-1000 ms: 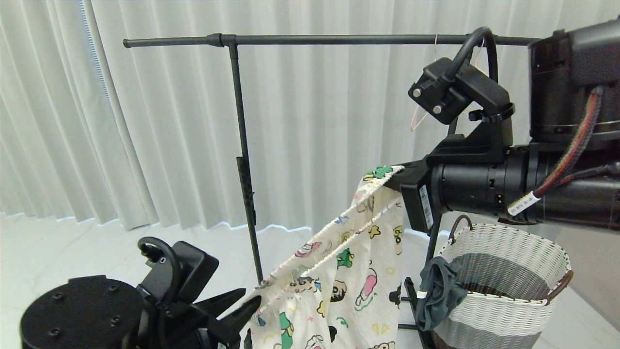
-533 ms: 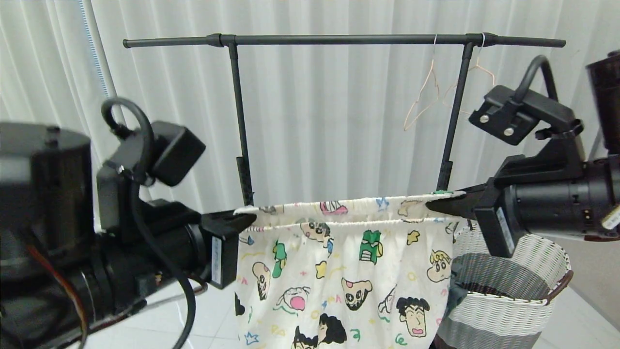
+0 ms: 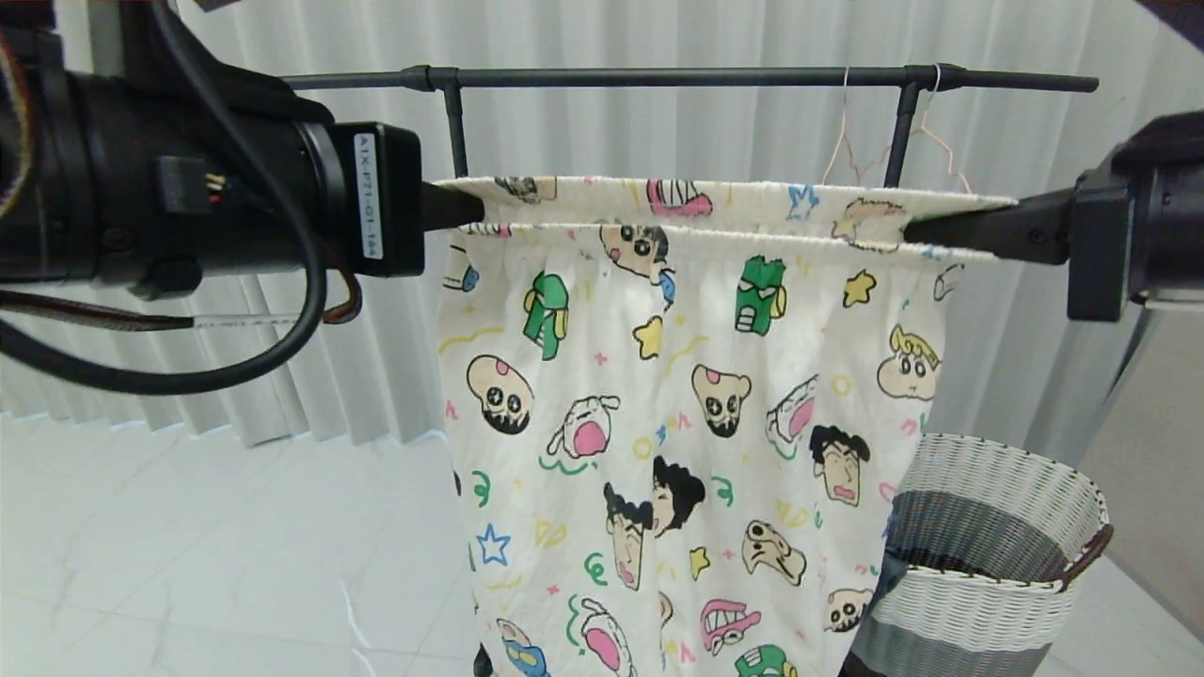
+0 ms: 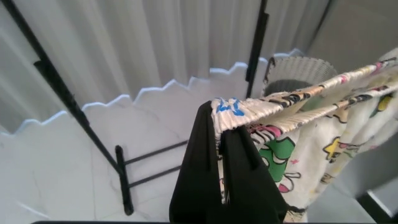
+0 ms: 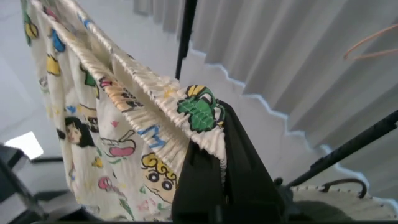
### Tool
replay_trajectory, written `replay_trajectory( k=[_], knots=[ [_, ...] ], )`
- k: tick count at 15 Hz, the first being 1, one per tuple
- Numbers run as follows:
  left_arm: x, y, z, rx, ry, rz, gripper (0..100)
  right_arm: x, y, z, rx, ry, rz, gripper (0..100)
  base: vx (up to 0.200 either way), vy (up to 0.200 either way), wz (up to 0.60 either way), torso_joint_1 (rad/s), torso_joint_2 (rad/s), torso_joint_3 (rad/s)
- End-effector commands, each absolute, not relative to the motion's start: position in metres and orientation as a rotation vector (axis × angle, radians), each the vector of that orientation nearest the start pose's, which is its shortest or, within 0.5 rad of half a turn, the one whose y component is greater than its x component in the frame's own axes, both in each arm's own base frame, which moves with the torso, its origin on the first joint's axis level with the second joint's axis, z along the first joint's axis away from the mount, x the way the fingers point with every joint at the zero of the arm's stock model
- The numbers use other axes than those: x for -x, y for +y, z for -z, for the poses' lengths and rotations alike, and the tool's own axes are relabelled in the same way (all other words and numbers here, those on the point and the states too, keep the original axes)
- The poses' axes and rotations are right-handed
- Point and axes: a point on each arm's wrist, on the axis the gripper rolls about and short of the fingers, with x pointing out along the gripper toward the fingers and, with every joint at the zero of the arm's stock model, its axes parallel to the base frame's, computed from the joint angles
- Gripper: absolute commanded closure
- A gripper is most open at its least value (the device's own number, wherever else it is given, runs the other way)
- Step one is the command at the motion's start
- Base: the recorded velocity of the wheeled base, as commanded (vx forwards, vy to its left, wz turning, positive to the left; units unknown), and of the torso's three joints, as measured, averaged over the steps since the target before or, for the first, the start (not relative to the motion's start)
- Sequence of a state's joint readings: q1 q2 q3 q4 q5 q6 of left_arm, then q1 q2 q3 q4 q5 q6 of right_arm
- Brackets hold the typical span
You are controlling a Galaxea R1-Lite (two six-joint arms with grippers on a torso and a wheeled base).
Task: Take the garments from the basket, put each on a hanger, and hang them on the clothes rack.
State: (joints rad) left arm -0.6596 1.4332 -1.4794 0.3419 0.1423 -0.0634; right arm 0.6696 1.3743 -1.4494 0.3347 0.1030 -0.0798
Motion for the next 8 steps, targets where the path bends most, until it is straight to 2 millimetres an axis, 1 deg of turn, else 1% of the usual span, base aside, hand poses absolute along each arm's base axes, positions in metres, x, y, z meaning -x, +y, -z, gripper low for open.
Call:
replay_trajectory(
  k=[1, 4, 5, 6, 8],
  knots=[
    [-0.196, -0.152, -0.347, -0.070, 0.309, 0.506, 100, -0.172, 0.134, -0.362, 0.145, 0.215, -0.762, 100, 0.000, 0.000, 0.00, 0.000, 0.00, 0.000],
    [-0.195, -0.153, -0.348, -0.104, 0.294, 0.518, 100, -0.162, 0.121, -0.361, 0.160, 0.274, -0.746, 100, 0.000, 0.000, 0.00, 0.000, 0.00, 0.000],
    [-0.195, -0.158, -0.350, -0.095, 0.265, 0.535, 100, -0.148, 0.112, -0.363, 0.165, 0.307, -0.760, 100, 0.000, 0.000, 0.00, 0.000, 0.00, 0.000],
    [-0.189, -0.170, -0.351, -0.089, 0.238, 0.585, 100, -0.132, 0.106, -0.363, 0.162, 0.348, -0.856, 100, 0.000, 0.000, 0.00, 0.000, 0.00, 0.000],
    [-0.178, -0.181, -0.349, -0.099, 0.245, 0.643, 100, -0.113, 0.106, -0.361, 0.164, 0.396, -1.006, 100, 0.000, 0.000, 0.00, 0.000, 0.00, 0.000]
  ],
)
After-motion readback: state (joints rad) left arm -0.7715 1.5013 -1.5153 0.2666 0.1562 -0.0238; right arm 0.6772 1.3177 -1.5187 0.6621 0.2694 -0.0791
